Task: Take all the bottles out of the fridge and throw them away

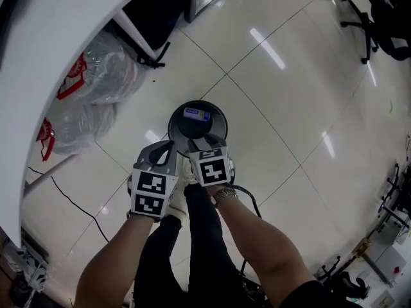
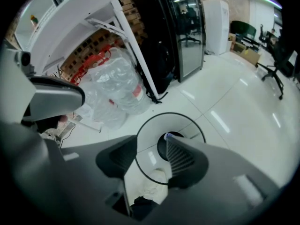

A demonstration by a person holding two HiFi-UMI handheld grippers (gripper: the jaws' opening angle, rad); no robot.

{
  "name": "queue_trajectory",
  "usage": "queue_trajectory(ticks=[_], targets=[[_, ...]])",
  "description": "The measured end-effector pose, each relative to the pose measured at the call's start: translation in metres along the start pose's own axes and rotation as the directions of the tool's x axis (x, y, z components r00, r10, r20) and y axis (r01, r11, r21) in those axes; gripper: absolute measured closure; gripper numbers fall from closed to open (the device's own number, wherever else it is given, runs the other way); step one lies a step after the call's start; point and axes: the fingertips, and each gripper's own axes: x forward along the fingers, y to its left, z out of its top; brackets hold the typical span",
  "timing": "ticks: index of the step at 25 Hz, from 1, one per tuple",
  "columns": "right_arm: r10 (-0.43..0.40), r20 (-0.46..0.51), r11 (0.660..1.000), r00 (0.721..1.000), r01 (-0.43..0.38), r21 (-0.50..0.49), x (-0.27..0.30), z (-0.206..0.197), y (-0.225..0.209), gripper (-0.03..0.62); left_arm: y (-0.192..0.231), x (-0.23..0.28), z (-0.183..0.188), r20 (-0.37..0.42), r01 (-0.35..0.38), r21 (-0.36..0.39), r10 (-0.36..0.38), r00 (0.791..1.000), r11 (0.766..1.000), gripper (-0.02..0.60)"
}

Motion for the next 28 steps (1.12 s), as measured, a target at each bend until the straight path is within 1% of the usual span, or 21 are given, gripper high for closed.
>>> queue_trajectory(ticks=[7, 17, 24, 28], targets=[[0.015, 0.021, 0.999, 1.0, -0.014, -0.044, -0.047, 0.008, 0.022, 0.401, -0.012, -0.036, 0.015, 0.022, -0.019, 0.003, 0.019, 1.0, 1.0, 0.578], [0.049, 0.098, 0.992, 0.994, -0.037, -0.122, -0.14, 0.045, 0.061, 0.401, -0.035, -0.113, 0.049, 0.084, -0.06, 0.006, 0.059, 0.995, 0.998, 0.578], [0.087, 0.165, 0.977, 0.982, -0.051, -0.208, -0.199, 0.079, 0.092, 0.401, -0.043, -0.167, 0.074, 0.15, -0.102, -0.005, 0.102, 0.984, 0.995, 0.578], [0.133, 0.209, 0.956, 0.969, -0.07, -0.285, -0.239, 0.097, 0.117, 0.401, -0.048, -0.205, 0.09, 0.203, -0.122, -0.016, 0.123, 0.971, 0.992, 0.578]])
